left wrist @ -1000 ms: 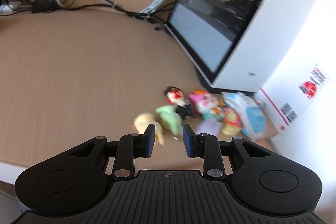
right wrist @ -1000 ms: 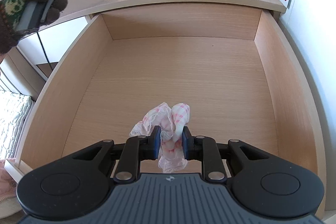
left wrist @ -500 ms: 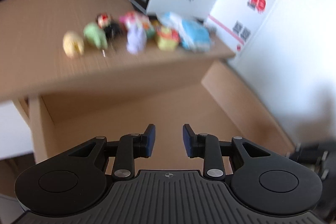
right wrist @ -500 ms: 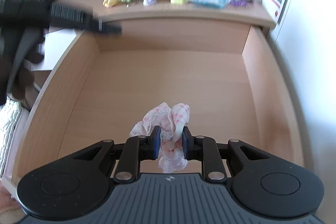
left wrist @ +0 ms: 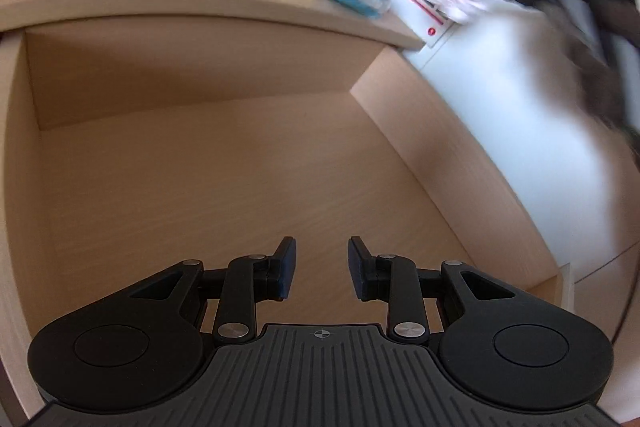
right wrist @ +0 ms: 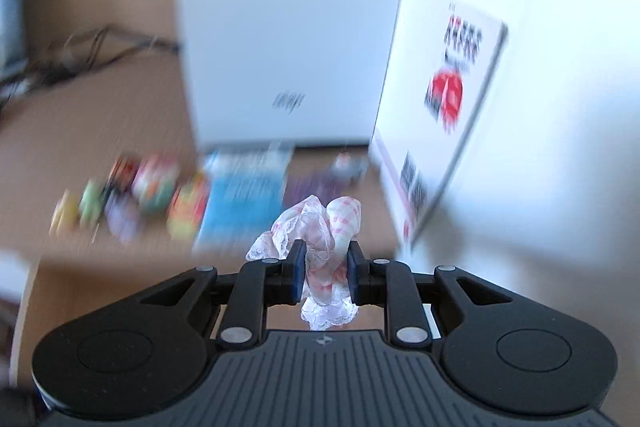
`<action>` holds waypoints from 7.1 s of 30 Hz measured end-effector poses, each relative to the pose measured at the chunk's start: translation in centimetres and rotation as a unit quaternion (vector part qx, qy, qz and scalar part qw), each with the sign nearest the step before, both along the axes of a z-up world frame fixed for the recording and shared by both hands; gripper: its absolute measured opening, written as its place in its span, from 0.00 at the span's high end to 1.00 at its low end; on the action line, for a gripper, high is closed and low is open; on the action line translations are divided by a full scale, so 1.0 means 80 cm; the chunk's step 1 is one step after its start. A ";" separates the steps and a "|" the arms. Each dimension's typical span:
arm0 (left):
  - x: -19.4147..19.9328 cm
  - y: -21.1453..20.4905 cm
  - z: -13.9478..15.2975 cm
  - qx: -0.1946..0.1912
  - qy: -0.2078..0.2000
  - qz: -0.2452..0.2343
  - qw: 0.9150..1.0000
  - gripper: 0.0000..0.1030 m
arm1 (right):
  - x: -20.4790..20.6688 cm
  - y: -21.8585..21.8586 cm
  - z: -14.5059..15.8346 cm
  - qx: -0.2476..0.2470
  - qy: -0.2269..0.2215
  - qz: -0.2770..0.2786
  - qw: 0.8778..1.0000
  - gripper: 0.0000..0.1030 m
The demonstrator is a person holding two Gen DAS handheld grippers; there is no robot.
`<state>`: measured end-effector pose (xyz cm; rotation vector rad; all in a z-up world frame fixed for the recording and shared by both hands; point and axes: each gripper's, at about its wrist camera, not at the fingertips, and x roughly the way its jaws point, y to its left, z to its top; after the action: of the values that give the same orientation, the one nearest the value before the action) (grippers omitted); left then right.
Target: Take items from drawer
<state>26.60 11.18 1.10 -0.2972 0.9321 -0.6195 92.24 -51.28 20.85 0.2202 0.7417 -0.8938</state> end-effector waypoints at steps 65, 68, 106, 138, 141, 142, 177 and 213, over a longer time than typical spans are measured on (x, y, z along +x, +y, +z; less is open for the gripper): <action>-0.403 -0.024 -0.007 0.071 -0.182 0.163 0.967 0.69 | -0.332 0.420 -0.164 -0.042 -0.155 -0.015 0.987 0.25; -0.405 -0.021 -0.014 0.064 -0.191 0.172 0.964 0.69 | -0.338 0.410 -0.173 -0.046 -0.161 -0.027 0.985 0.22; -0.333 -0.033 -0.038 0.114 -0.225 0.187 0.949 0.88 | -0.246 0.367 -0.238 -0.090 -0.139 -0.002 0.986 0.02; -0.249 -0.013 -0.031 0.146 -0.336 0.227 0.902 0.89 | -0.148 0.284 -0.250 -0.087 -0.141 -0.051 0.985 0.00; -0.241 -0.011 -0.027 0.147 -0.338 0.234 0.900 0.89 | -0.148 0.285 -0.244 -0.090 -0.134 -0.061 0.985 0.00; -0.239 -0.012 -0.027 0.151 -0.338 0.237 0.898 0.89 | -0.149 0.286 -0.242 -0.093 -0.131 -0.062 0.985 0.00; -0.081 -0.067 -0.057 0.194 -0.349 0.257 0.880 0.89 | -0.082 0.132 -0.242 -0.167 -0.158 -0.002 0.973 0.00; 0.016 -0.067 -0.066 0.188 -0.363 0.284 0.867 0.89 | 0.005 0.043 -0.259 -0.182 -0.181 0.072 0.964 0.00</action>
<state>27.91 5.83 -4.19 0.0337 0.1867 0.0310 92.65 -47.82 0.17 0.0000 0.2415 -0.8065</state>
